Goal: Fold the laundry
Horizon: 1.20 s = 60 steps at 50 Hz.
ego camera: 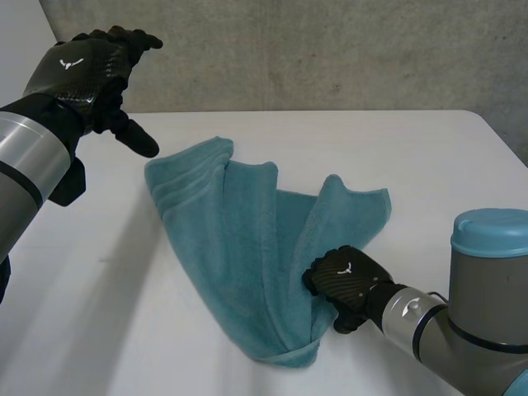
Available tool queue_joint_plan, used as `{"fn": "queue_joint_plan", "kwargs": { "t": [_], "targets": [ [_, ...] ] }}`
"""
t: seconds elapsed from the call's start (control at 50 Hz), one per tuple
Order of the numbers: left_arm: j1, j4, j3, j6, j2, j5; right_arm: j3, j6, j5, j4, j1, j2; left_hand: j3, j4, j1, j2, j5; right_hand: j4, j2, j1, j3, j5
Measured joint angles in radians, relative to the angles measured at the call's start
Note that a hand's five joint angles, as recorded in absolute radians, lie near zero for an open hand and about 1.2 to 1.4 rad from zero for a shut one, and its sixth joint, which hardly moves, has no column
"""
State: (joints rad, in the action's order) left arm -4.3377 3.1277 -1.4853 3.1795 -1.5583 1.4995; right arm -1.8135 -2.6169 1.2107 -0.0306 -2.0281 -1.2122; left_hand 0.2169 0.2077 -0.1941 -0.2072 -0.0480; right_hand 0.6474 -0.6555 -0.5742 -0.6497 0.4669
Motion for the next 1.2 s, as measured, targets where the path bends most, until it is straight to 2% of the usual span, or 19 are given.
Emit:
{"fn": "queue_joint_plan", "kwargs": {
  "t": [0.16,0.22,0.24,0.26,0.28,0.3,0.46,0.64,0.76,0.9,1.12,1.2],
  "targets": [
    [0.000,0.000,-0.001,0.000,-0.001,0.001,0.009,0.000,0.003,-0.024,-0.006,0.035,0.000,0.000,0.000,0.000,0.000,0.021,-0.015,-0.007,-0.018,0.029],
    [0.001,0.000,-0.001,-0.001,-0.001,0.001,0.015,-0.001,0.004,-0.039,-0.006,0.044,0.000,0.000,0.000,0.000,0.000,0.153,-0.154,-0.113,-0.151,0.134],
    [0.001,0.000,-0.002,-0.001,-0.001,0.001,0.019,-0.004,0.005,-0.052,-0.006,0.048,0.000,0.000,0.000,0.000,0.000,0.299,-0.308,-0.245,-0.312,0.273],
    [0.001,0.000,-0.002,-0.001,-0.001,0.001,0.019,-0.004,0.005,-0.052,-0.006,0.048,0.000,0.000,0.000,0.000,0.000,0.299,-0.308,-0.245,-0.312,0.273],
    [0.001,0.000,-0.002,-0.001,-0.002,0.001,0.024,-0.007,0.006,-0.065,-0.006,0.049,0.000,0.000,0.000,0.000,0.000,0.502,-0.497,-0.395,-0.496,0.479],
    [0.001,0.000,-0.004,-0.001,-0.004,0.002,0.028,-0.012,0.008,-0.079,-0.006,0.049,0.000,0.000,0.000,0.000,0.000,0.523,-0.515,-0.398,-0.515,0.498],
    [0.003,0.001,-0.055,-0.003,-0.016,0.001,0.098,-0.136,0.049,-0.141,-0.005,-0.009,0.000,0.000,0.000,0.000,0.000,0.541,-0.524,-0.398,-0.529,0.508],
    [-0.009,0.009,-0.249,-0.010,-0.030,0.002,0.259,-0.323,0.112,-0.092,-0.012,-0.217,0.000,0.000,0.000,0.000,0.000,0.542,-0.524,-0.398,-0.529,0.515],
    [-0.010,0.029,-0.384,-0.013,-0.050,0.000,0.384,-0.334,0.160,0.026,-0.018,-0.267,0.000,0.000,0.000,0.000,0.000,0.542,-0.524,-0.398,-0.529,0.515],
    [0.007,0.065,-0.441,-0.032,-0.131,0.002,0.503,-0.327,0.209,0.116,-0.053,-0.270,0.000,0.000,0.000,0.000,0.000,0.546,-0.524,-0.398,-0.534,0.515],
    [0.057,0.095,-0.397,-0.203,-0.267,0.008,0.615,-0.326,0.268,0.167,-0.114,-0.294,0.021,0.036,-0.062,-0.034,-0.023,0.546,-0.524,-0.398,-0.534,0.515],
    [0.071,0.143,-0.369,-0.245,-0.316,0.023,0.630,-0.327,0.275,0.185,-0.140,-0.324,0.022,0.036,-0.061,-0.034,-0.023,0.546,-0.524,-0.398,-0.534,0.515]
  ]
}}
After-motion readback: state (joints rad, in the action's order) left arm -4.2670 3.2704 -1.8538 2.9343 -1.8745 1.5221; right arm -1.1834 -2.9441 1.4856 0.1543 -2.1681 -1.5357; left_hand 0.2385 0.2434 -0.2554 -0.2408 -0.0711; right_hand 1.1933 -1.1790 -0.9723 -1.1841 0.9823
